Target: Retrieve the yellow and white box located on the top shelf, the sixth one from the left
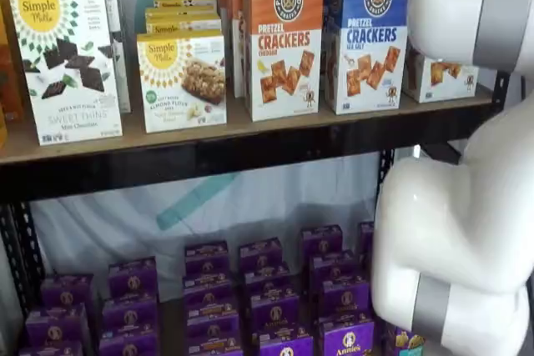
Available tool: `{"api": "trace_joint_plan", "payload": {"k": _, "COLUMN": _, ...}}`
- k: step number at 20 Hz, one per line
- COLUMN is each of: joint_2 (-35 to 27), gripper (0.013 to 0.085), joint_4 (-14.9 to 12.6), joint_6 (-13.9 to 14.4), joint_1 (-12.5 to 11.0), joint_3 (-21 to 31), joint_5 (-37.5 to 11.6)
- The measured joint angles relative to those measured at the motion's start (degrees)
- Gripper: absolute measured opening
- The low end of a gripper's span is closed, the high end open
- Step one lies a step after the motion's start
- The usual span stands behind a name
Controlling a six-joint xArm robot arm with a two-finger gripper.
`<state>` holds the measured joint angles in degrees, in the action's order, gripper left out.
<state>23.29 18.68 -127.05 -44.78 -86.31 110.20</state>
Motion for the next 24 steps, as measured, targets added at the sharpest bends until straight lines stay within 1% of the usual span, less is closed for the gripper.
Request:
{"api": "trace_joint_plan", "payload": {"k": 5, "joint_2": 1.3, "gripper": 0.085, "joint_4": 4.3, "joint_6": -0.4, "joint_1": -2.1, "joint_3": 0.7, "joint_5": -3.3}}
{"api": "trace_joint_plan", "payload": {"k": 7, "joint_2": 1.8, "gripper": 0.085, "joint_4": 6.6, "joint_6": -0.4, "joint_1": -3.1, "joint_3": 0.7, "joint_5": -4.9}}
{"api": "trace_joint_plan", "payload": {"k": 9, "joint_2": 3.0, "gripper": 0.085, "joint_4": 10.1, "joint_6": -0.7, "joint_1": -4.3, "joint_3": 2.0, "joint_5": -8.1}}
{"api": "trace_joint_plan", "payload": {"k": 10, "joint_2": 3.6, "gripper": 0.085, "joint_4": 11.4, "joint_6": -0.9, "joint_1": -4.7, "joint_3": 2.6, "joint_5": -9.8}}
{"api": "trace_joint_plan", "payload": {"k": 12, "joint_2": 4.4, "gripper": 0.085, "joint_4": 12.5, "joint_6": -1.4, "joint_1": -4.8, "joint_3": 3.3, "joint_5": -12.8}}
{"api": "trace_joint_plan", "payload": {"k": 15, "joint_2": 5.3, "gripper": 0.085, "joint_4": 12.4, "joint_6": -2.5, "joint_1": -3.9, "joint_3": 4.5, "joint_5": -17.8}}
{"api": "trace_joint_plan", "payload": {"k": 17, "joint_2": 5.9, "gripper": 0.085, "joint_4": 11.9, "joint_6": -3.4, "joint_1": -2.9, "joint_3": 5.6, "joint_5": -22.0}}
{"api": "trace_joint_plan", "payload": {"k": 19, "joint_2": 5.5, "gripper": 0.085, "joint_4": 11.1, "joint_6": -3.7, "joint_1": -1.9, "joint_3": 5.5, "joint_5": -24.2}}
{"api": "trace_joint_plan", "payload": {"k": 21, "joint_2": 4.2, "gripper": 0.085, "joint_4": 10.1, "joint_6": -3.2, "joint_1": -1.0, "joint_3": 4.2, "joint_5": -24.6}}
{"api": "trace_joint_plan", "payload": {"k": 24, "joint_2": 0.9, "gripper": 0.085, "joint_4": 8.2, "joint_6": -1.8, "joint_1": 0.5, "joint_3": 0.7, "joint_5": -23.4}}
